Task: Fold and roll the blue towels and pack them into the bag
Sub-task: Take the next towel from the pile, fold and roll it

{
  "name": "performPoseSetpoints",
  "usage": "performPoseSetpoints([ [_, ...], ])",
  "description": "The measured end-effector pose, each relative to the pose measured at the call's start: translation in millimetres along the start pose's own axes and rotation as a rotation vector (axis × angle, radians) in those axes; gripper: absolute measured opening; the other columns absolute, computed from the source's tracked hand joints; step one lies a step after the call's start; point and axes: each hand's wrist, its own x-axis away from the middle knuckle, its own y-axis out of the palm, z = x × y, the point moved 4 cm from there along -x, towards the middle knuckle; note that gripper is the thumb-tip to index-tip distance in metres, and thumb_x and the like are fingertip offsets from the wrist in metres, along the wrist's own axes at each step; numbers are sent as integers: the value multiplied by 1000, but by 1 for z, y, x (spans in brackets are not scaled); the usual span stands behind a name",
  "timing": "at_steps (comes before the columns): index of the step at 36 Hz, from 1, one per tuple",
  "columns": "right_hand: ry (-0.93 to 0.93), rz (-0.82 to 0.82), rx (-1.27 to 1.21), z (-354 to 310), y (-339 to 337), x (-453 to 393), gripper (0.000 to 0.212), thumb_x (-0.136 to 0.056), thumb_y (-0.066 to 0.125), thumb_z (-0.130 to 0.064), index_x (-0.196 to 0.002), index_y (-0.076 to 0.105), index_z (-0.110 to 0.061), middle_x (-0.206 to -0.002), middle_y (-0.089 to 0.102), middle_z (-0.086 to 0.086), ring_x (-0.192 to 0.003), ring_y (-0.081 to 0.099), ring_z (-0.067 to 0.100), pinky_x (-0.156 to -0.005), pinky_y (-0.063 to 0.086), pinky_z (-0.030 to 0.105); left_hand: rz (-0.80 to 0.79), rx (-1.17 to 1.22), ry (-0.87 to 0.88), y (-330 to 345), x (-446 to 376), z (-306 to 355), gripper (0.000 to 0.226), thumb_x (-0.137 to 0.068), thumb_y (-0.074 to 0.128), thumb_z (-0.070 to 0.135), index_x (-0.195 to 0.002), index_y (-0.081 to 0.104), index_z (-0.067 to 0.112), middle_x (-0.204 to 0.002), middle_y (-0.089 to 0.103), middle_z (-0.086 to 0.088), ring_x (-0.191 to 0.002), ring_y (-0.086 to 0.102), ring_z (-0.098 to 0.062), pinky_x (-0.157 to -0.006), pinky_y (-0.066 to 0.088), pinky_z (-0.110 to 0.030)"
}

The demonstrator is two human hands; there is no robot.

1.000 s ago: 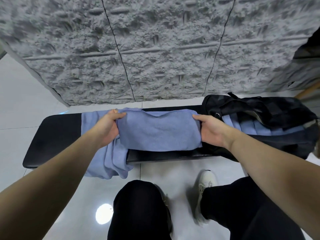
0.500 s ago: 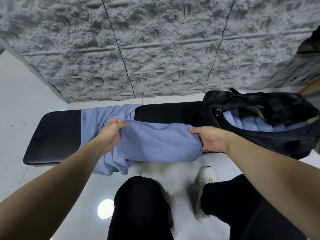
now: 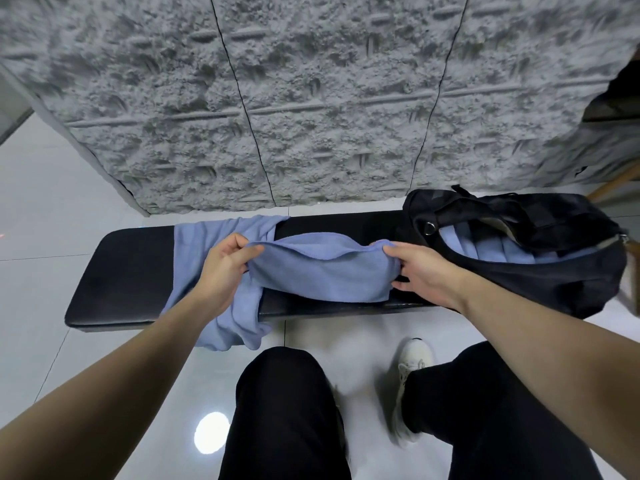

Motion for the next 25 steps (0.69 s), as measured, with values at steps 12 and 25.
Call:
performPoseSetpoints([
  [12, -135, 208, -63, 0, -17, 35, 23, -97, 56, -32, -114, 71, -27, -114, 69, -13, -107, 55, 9, -79, 38, 27, 119, -154, 25, -9, 35, 12, 35, -90, 66, 15, -59, 55, 27, -65, 44, 0, -59, 37, -13, -62, 29, -28],
  [25, -387, 152, -161, -17, -14, 90, 24, -100, 51, -21, -116, 69, -22, -114, 72, -7, -110, 62, 9, -89, 47, 28, 227, -212, 72, 8, 81, 18, 18, -86, 74, 17, -73, 63, 13, -61, 58, 11, -62, 53, -4, -67, 44, -21],
])
